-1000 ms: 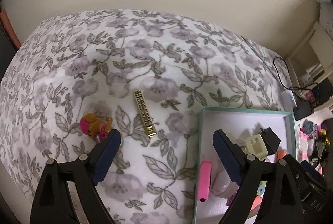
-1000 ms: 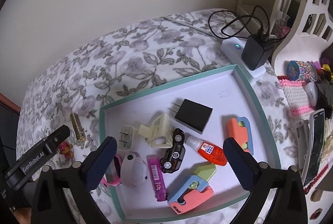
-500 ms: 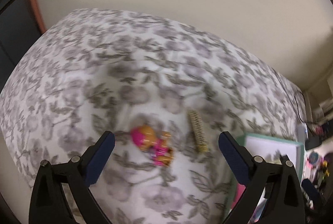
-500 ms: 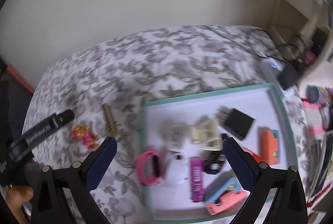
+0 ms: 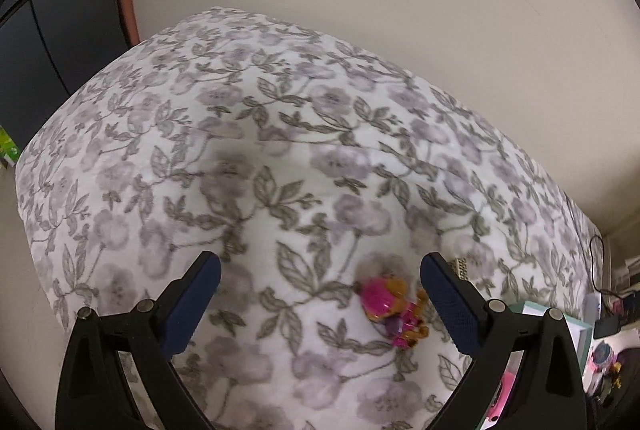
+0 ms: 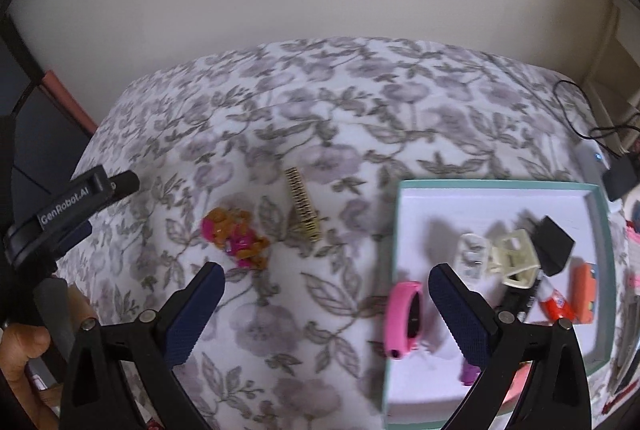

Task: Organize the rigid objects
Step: 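Move both tools from the tray back over the remaining items, then grasp gold patterned strip with right gripper while left gripper grasps pink-haired figure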

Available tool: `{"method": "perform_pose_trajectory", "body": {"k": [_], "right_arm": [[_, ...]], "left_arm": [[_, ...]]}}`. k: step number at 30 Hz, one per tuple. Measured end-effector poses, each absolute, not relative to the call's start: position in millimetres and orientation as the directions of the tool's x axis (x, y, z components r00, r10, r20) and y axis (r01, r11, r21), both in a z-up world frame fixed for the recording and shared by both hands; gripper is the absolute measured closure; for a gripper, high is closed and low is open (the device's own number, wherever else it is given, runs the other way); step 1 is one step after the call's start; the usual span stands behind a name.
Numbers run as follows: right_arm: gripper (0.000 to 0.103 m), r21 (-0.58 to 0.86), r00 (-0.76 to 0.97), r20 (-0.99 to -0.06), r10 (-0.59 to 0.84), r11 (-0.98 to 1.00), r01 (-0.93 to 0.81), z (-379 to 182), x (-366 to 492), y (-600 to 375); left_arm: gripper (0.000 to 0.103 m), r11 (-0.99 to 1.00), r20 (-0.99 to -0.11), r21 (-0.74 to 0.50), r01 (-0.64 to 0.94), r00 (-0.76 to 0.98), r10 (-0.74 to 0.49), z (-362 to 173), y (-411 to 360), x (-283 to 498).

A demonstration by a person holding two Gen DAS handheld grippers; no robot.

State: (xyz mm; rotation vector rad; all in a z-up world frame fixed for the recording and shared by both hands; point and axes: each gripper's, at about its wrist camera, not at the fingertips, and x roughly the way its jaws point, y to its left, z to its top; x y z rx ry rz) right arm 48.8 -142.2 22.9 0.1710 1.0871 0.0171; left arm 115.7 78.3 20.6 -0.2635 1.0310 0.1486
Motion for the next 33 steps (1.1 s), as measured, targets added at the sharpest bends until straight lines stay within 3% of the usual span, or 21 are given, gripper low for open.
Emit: {"method": "perform_pose_trajectory", "body": {"k": [14, 22, 28, 33], "right_arm": [[0.000, 0.196, 0.428, -0.889, 0.161, 0.980, 0.040, -4.0, 68.5, -119.9], [0.001, 0.206, 0.410, -0.900, 0.147, 0.973, 0.105, -21.8, 79.8, -139.5], [0.008, 0.196, 0.411, -0.903, 0.124, 0.971, 0.137, -30.1, 89.6, -148.0], [0.021, 0.174, 0.406, -0.907, 0.113, 0.978, 0.115, -38.0, 100.1, -141.8]], "left_arm": [[0.003, 0.935, -0.868, -0.160, -0.316, 0.497, 0.019, 12.1, 124.2, 117.4], [0.003, 0.949, -0.893, -0.200, -0.245, 0.443, -0.074, -15.7, 104.9, 130.7], [0.003, 0.960, -0.906, -0.237, -0.147, 0.390, -0.164, -31.5, 73.1, 140.6], [0.003, 0.964, -0.928, -0.248, -0.095, 0.308, -0.208, -49.3, 51.5, 148.6]]}}
